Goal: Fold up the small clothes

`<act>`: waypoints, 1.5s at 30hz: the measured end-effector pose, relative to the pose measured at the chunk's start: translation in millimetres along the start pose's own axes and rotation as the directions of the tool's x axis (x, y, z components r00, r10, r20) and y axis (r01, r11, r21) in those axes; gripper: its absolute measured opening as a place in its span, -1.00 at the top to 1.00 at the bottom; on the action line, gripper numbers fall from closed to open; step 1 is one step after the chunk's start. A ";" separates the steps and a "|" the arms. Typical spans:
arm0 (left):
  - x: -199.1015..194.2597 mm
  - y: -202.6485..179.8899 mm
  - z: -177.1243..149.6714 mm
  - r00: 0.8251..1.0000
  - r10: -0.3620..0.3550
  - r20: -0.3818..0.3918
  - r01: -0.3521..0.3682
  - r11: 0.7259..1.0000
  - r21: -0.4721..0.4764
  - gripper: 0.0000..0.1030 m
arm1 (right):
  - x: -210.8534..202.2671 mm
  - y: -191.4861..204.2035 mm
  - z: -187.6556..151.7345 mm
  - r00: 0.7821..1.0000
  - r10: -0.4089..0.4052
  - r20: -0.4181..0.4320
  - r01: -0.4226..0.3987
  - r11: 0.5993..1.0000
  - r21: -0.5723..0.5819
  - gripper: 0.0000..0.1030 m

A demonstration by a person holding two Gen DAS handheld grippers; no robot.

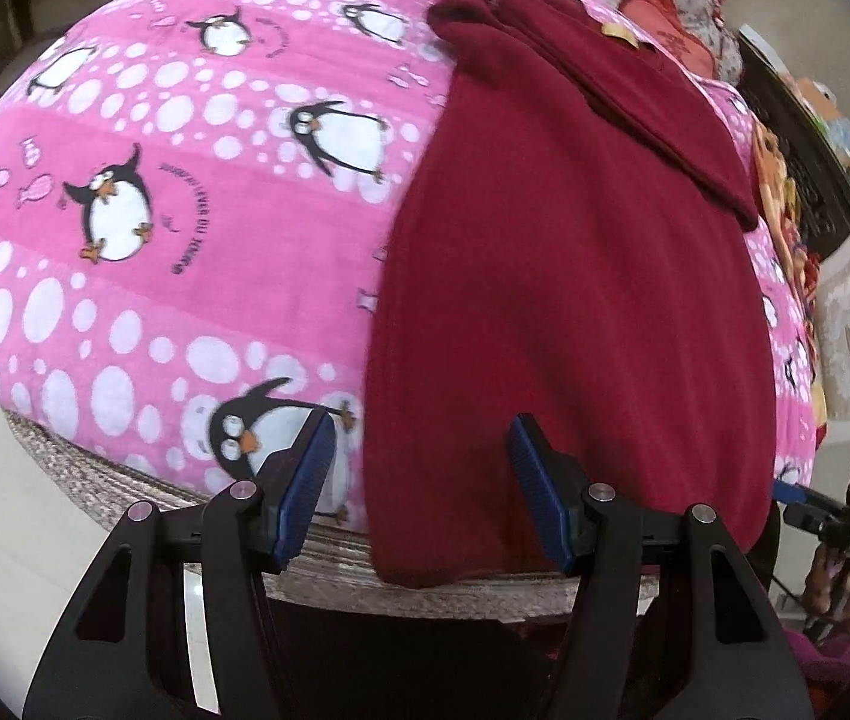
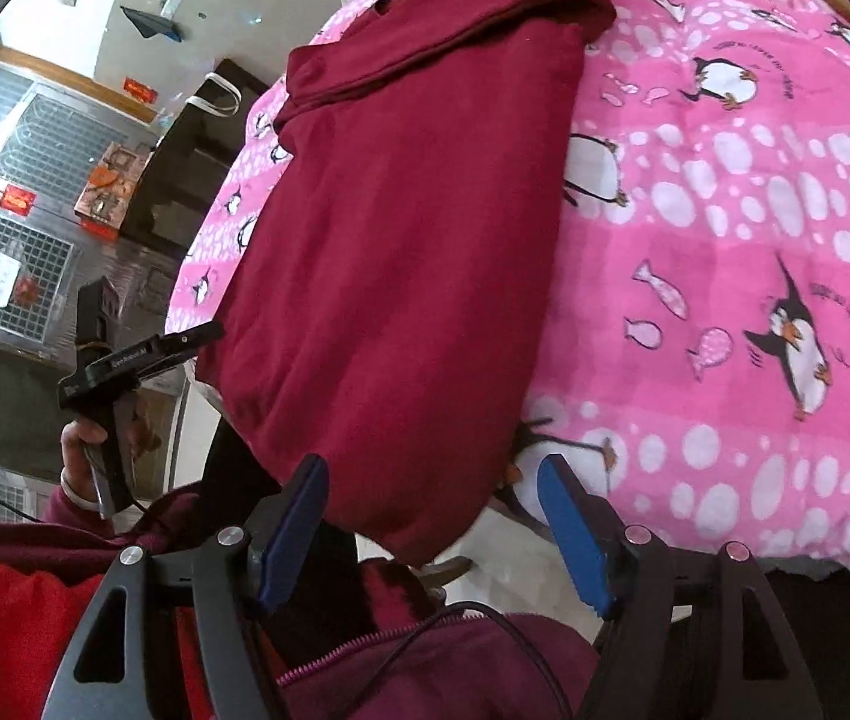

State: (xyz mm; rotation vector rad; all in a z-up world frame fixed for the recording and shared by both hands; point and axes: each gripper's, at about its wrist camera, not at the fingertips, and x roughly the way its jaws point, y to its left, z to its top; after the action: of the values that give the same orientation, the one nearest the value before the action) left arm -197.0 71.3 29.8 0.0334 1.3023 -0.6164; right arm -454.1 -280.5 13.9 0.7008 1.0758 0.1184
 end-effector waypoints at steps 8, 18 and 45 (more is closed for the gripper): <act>6.3 -11.4 -2.3 1.000 -0.006 -0.018 0.006 0.999 0.041 -0.20 | 4.7 15.6 6.5 0.999 0.050 -0.003 -0.050 0.996 -0.071 -0.40; 15.2 -21.1 2.0 1.000 -0.004 -0.021 0.006 0.997 0.083 -0.21 | 9.7 13.8 -6.9 0.999 -0.035 0.004 0.035 0.996 -0.081 0.10; 22.0 -36.4 0.3 1.000 -0.018 -0.016 0.019 0.996 0.093 -0.22 | 17.8 13.0 -4.5 0.982 0.147 -0.121 -0.157 0.984 -0.080 0.32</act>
State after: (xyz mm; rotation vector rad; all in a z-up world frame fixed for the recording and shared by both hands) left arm -210.0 31.7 21.4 0.1023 1.2889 -0.6934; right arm -446.0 -260.8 6.5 0.7017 1.1193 0.3399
